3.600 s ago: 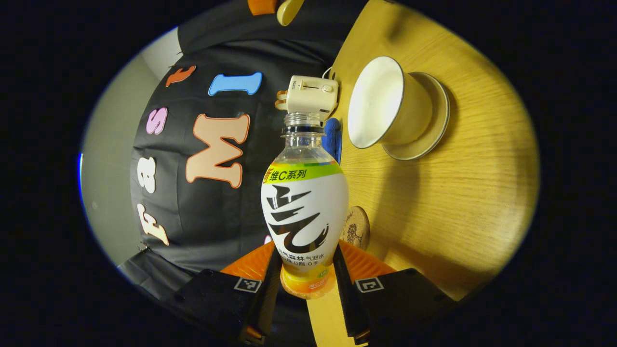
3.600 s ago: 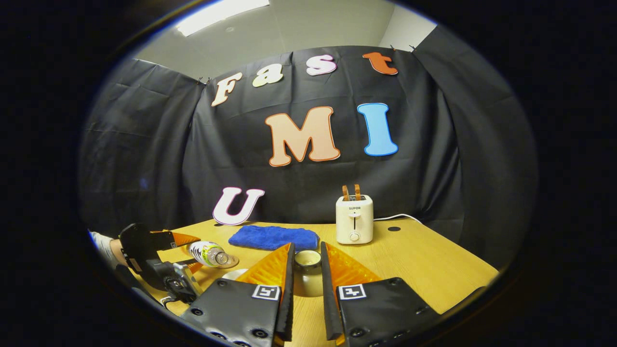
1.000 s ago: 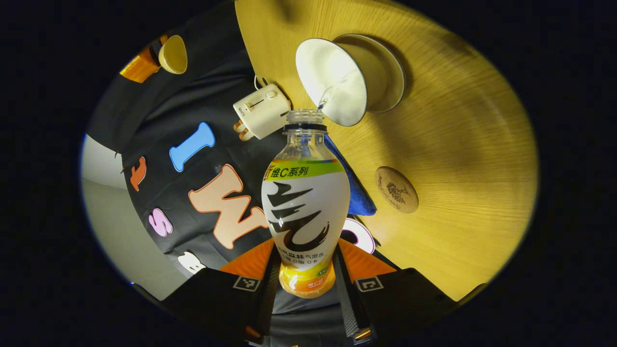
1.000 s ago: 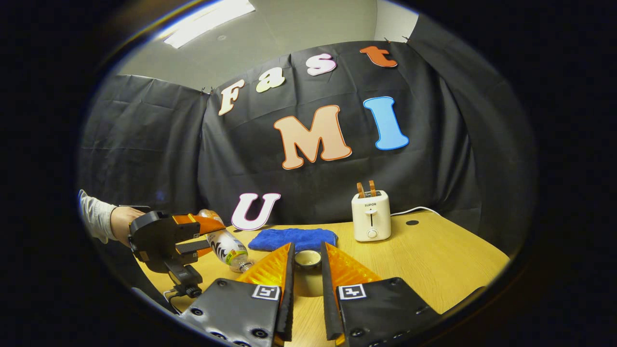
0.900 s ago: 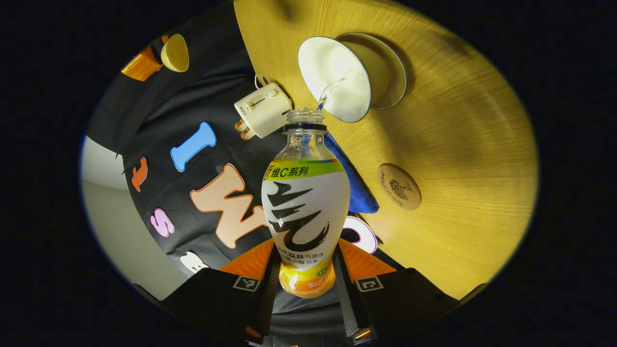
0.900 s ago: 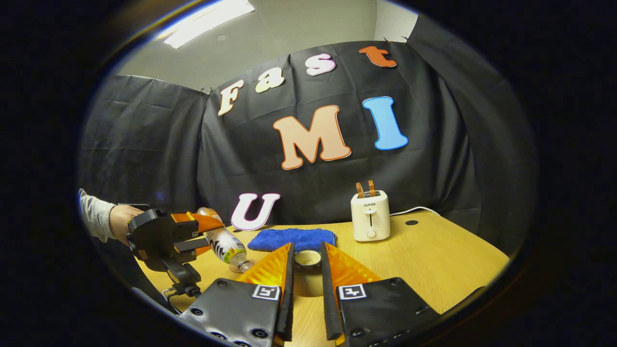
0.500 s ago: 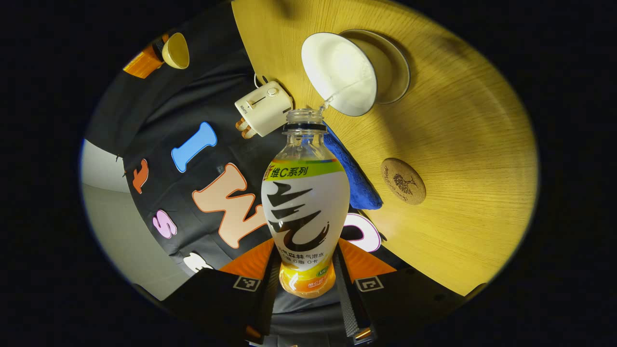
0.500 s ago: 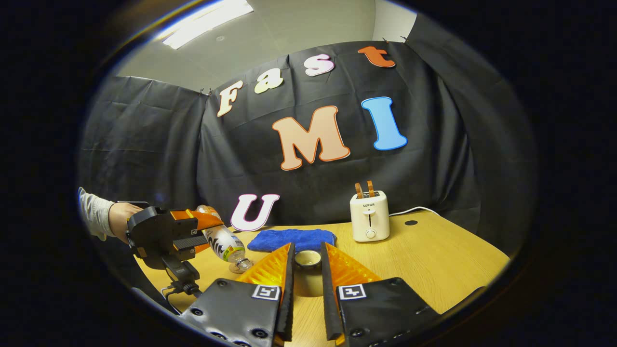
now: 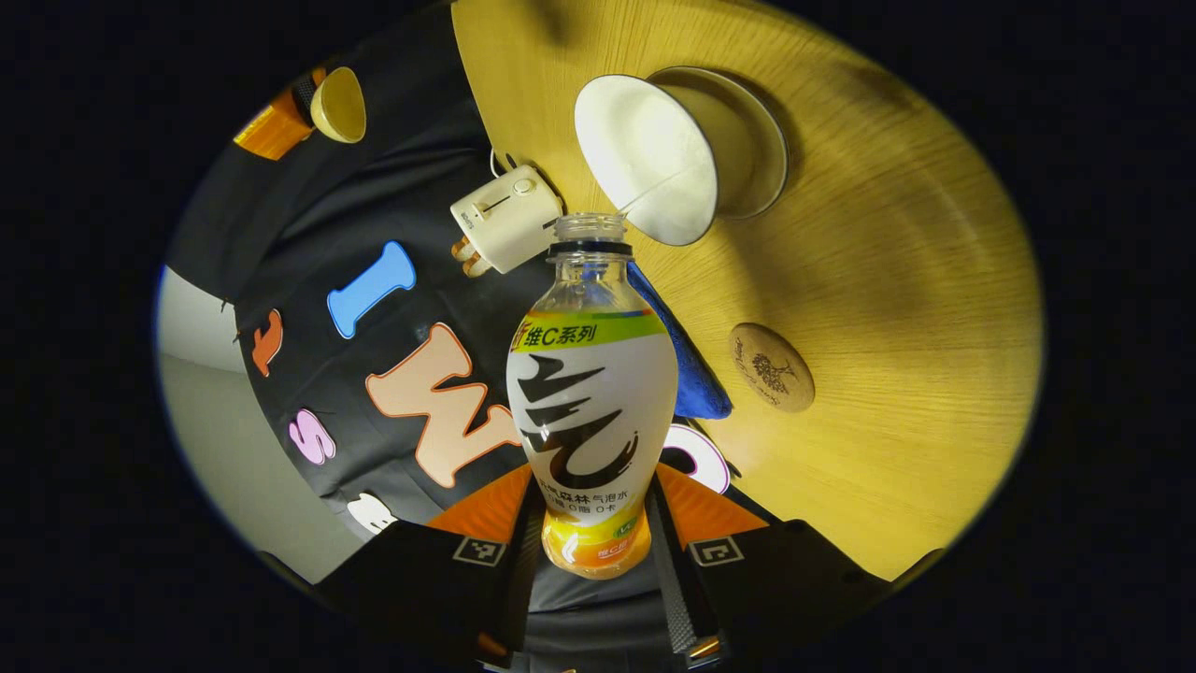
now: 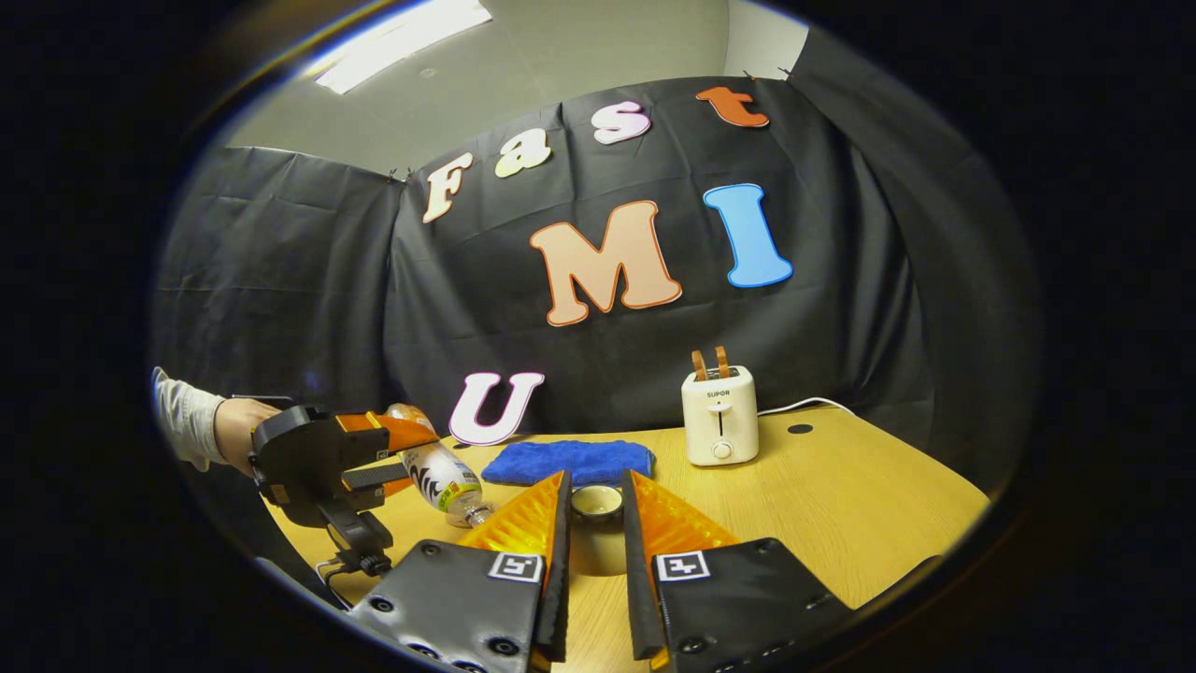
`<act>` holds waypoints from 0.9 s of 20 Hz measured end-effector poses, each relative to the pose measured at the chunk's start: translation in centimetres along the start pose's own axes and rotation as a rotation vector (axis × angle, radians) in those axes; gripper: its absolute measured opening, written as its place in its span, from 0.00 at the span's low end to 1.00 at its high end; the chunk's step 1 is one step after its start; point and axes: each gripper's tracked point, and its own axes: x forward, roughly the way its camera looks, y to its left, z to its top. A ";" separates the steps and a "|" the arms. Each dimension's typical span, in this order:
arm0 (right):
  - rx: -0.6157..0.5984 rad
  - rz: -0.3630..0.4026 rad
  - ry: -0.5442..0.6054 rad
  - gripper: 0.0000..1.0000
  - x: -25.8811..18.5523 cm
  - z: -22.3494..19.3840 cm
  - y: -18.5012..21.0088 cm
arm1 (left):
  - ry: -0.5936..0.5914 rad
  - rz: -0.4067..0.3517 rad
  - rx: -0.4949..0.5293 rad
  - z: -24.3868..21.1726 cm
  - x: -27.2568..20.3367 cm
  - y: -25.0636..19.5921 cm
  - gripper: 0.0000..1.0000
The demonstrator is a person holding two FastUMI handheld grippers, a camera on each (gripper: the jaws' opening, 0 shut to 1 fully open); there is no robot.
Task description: Open the teacup lid with one hand, grasp the water bottle and pour water into the teacup with the other hand; after pouring, place the water bottle on the coaster and then close the teacup lid.
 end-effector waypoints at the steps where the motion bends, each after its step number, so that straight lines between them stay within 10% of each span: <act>1: 0.000 0.001 0.001 0.29 0.0 0.0 0.0 | -0.002 -0.009 -0.009 0.1 0.0 -0.4 0.56; 18: -0.025 0.042 0.035 0.30 0.5 -1.4 2.2 | -0.130 -0.214 -0.669 4.4 -1.1 -6.7 0.57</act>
